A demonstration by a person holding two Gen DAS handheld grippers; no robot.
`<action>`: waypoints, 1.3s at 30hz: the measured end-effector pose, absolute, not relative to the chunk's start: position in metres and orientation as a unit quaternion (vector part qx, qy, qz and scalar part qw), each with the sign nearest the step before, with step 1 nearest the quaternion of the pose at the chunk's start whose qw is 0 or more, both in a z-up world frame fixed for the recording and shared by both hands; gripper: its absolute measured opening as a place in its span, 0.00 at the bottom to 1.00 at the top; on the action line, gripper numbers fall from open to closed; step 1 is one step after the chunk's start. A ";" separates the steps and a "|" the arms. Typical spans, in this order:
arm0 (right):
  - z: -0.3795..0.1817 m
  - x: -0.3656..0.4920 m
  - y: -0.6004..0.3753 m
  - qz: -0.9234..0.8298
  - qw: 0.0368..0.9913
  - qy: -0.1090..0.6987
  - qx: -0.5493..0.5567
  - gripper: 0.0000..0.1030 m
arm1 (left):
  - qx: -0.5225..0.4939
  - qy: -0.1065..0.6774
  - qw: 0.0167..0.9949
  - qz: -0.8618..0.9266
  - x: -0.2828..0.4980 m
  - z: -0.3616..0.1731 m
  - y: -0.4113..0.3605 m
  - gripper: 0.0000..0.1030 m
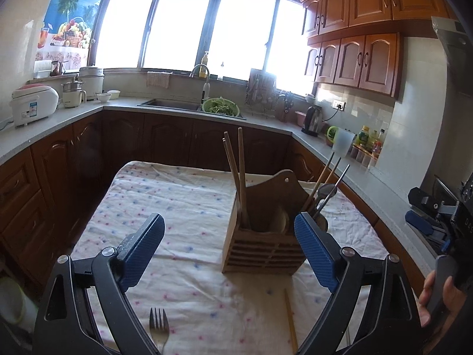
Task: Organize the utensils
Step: 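Move both open tools back toward the last chopsticks on the cloth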
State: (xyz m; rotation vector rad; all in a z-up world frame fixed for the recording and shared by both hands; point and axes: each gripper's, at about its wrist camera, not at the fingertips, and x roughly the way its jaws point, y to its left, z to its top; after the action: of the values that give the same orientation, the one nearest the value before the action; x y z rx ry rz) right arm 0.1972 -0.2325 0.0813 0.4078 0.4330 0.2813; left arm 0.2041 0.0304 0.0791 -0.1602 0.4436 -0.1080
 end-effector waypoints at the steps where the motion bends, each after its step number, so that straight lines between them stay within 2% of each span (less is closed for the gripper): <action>1: 0.079 0.191 -0.232 0.137 0.946 0.215 0.199 1.00 | -0.080 0.223 0.970 -0.053 0.200 0.076 0.031 0.89; 23: 0.013 0.093 -0.255 0.080 0.940 0.275 0.184 1.00 | -0.076 0.293 0.952 -0.045 0.131 0.015 0.028 0.89; 39: -0.025 0.084 -0.258 0.051 0.932 0.321 0.159 1.00 | -0.051 0.344 0.935 -0.073 0.133 -0.012 0.001 0.89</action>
State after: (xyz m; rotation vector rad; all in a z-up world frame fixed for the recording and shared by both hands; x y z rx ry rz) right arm 0.0841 -0.2585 -0.0246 0.3248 0.6574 0.1037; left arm 0.1326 0.0010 -0.0125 -0.1051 0.7041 -0.1497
